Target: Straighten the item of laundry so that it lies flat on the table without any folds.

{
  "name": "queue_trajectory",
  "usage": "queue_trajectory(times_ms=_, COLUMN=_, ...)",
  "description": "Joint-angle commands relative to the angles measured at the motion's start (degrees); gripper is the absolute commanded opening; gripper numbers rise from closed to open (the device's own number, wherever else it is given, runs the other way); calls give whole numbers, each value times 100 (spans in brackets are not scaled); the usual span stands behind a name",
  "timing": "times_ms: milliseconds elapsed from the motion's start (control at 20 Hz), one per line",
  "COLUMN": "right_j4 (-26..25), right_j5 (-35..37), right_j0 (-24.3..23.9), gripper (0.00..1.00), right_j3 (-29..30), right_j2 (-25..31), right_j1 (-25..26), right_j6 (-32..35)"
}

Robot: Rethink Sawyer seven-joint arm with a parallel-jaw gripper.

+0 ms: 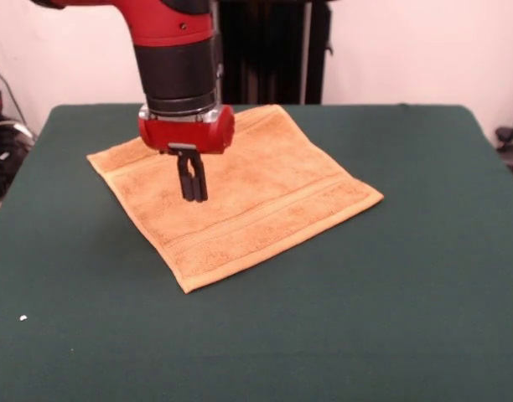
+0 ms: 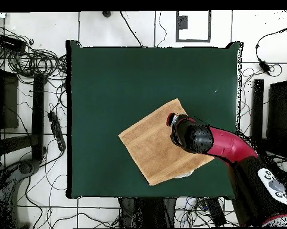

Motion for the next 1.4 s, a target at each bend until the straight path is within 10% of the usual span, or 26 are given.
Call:
queue_trajectory(times_ms=50, right_j4=54, right_j5=-395, right_j0=103, gripper=0, right_j3=447, right_j2=176, right_j1=589, right_j6=769)
queue_trajectory(times_ms=1250, right_j4=106, right_j5=-2170, right_j0=327, gripper=0, right_j3=-528, right_j2=-47, right_j1=2370, right_j6=886)
queue_trajectory(times_ms=1300, right_j4=75, right_j5=-2329, right_j0=326, gripper=100, right_j3=-531, right_j2=-61, right_j1=2390, right_j6=921)
queue_trajectory(times_ms=1400, right_j4=186, right_j5=-2513, right_j0=447, gripper=100, right_j3=-502, right_j2=-214, right_j1=2371, right_j6=1089)
